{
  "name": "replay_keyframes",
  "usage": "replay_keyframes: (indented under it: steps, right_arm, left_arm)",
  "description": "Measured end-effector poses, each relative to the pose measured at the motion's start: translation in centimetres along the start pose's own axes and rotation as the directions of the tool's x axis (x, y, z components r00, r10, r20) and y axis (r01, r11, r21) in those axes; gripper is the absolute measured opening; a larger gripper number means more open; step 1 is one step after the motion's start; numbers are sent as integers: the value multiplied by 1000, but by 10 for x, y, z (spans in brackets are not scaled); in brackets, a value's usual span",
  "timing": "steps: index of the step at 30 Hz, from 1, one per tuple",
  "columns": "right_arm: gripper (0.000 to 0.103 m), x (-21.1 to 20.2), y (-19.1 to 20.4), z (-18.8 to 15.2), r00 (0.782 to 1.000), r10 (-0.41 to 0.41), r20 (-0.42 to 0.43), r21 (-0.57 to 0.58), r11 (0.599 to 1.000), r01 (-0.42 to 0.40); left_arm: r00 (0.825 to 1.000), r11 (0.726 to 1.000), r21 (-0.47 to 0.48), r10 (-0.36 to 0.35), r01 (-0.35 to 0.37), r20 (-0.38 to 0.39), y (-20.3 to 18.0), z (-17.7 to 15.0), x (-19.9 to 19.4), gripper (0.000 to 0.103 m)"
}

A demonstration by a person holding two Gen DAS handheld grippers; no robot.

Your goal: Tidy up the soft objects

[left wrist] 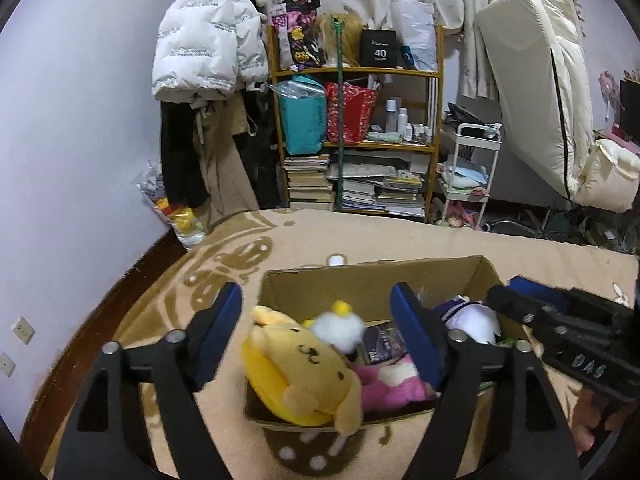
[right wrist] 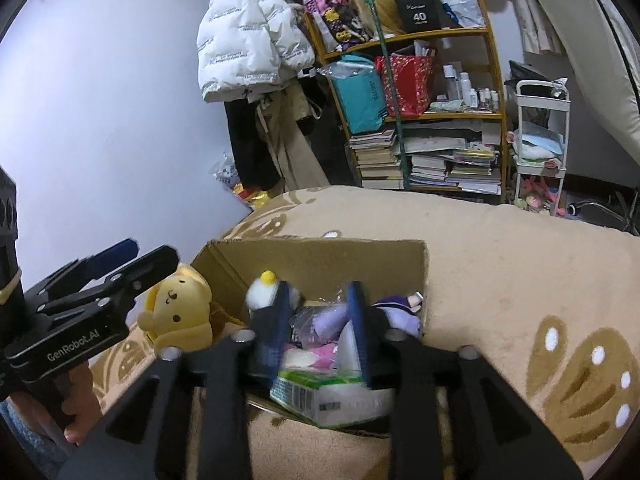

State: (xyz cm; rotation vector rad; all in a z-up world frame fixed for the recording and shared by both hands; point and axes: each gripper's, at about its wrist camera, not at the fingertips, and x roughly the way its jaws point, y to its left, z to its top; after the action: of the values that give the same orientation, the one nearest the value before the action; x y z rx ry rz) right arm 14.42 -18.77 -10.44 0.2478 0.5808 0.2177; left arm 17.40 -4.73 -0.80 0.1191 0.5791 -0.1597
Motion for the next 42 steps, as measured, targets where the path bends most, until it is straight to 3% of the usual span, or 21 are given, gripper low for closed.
replay_keyframes:
  steps: [3, 5, 9, 11, 16, 28, 32, 39, 42]
  right_arm:
    - [46, -10, 0, 2, 1000, -4, 25, 9, 1000, 4]
    - [61, -15, 4, 4, 999, -10, 32, -1, 1000, 10]
    - [73, -33, 19, 6, 997, -40, 58, -62, 997, 44]
    - [87, -42, 28, 7, 996, -54, 72, -93, 994, 60]
    - [103, -73, 50, 10, 988, -75, 133, -143, 985, 94]
    - [103, -147, 65, 5, 958, -107, 265, -140, 979, 148]
    - [103, -166, 58, -7, 946, -129, 299, -110, 980, 168]
    - [103, -181, 48, -18, 941, -159, 299, -87, 977, 193]
    - [103, -181, 42, -21, 944, -160, 290, -60, 981, 185]
  left_arm:
    - [1000, 1000, -3, 20, -20, 18, 6, 2, -12, 80]
    - [999, 1000, -14, 23, -23, 29, 10, 2, -21, 81]
    - [998, 999, -8, 37, -37, 55, 15, 2, -44, 85]
    - [997, 999, -2, 44, -44, 64, 16, 2, -57, 86]
    - [992, 998, -6, 55, -55, 112, 19, 7, -93, 96]
    - [977, 994, -60, 98, -88, 191, 35, -8, -163, 102]
    - [974, 994, -60, 103, -92, 201, 37, -19, -174, 102]
    - [963, 988, -50, 152, -145, 221, 35, -40, -180, 102]
    - [967, 987, -41, 162, -157, 197, 36, -49, -171, 102]
